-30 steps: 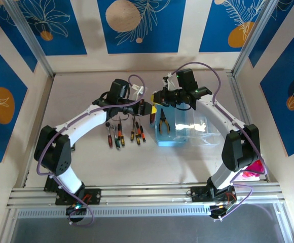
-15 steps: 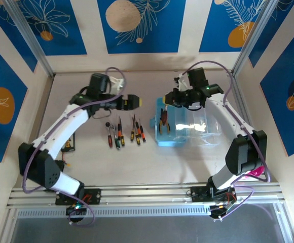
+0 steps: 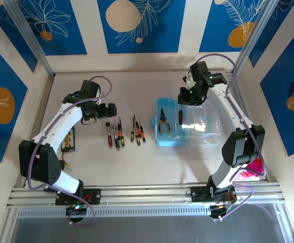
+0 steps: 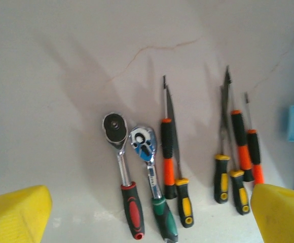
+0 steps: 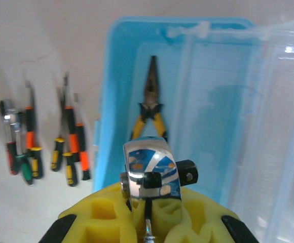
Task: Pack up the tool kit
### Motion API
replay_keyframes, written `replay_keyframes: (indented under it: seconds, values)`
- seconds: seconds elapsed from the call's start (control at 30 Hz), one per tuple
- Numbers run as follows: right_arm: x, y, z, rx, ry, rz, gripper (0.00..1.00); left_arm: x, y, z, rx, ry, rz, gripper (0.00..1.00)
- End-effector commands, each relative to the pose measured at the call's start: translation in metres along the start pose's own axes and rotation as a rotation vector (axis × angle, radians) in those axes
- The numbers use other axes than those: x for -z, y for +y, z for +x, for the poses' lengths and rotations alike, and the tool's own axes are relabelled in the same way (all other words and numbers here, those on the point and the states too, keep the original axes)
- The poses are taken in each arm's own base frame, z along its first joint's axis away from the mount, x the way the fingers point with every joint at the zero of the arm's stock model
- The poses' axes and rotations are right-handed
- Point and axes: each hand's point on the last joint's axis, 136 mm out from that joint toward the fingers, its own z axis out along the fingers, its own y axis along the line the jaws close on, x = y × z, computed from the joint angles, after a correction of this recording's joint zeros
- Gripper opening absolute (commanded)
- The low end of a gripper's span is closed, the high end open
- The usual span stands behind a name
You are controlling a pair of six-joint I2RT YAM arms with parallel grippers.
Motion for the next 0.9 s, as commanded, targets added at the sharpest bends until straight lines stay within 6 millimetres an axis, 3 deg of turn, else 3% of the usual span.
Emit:
replay_keyframes:
  seconds: [0.0,0.13,0.3,0.87]
  values:
    - [0.005,-0.017,0.001,0.013,0.031,0.123,0.00,-0.011,0.013,0.010,-0.002,0.039,-0.047,1.00]
    - [-0.005,-0.023,-0.001,0.017,0.064,0.190,0.00,-0.025,0.011,0.017,-0.001,0.076,-0.024,1.00]
    - [-0.017,-0.012,-0.004,0.041,0.083,0.195,0.00,-0.033,0.005,0.020,0.012,0.093,0.019,1.00]
    - [-0.038,-0.051,0.002,0.030,0.121,0.464,0.00,-0.034,0.003,0.023,0.004,0.102,0.030,1.00]
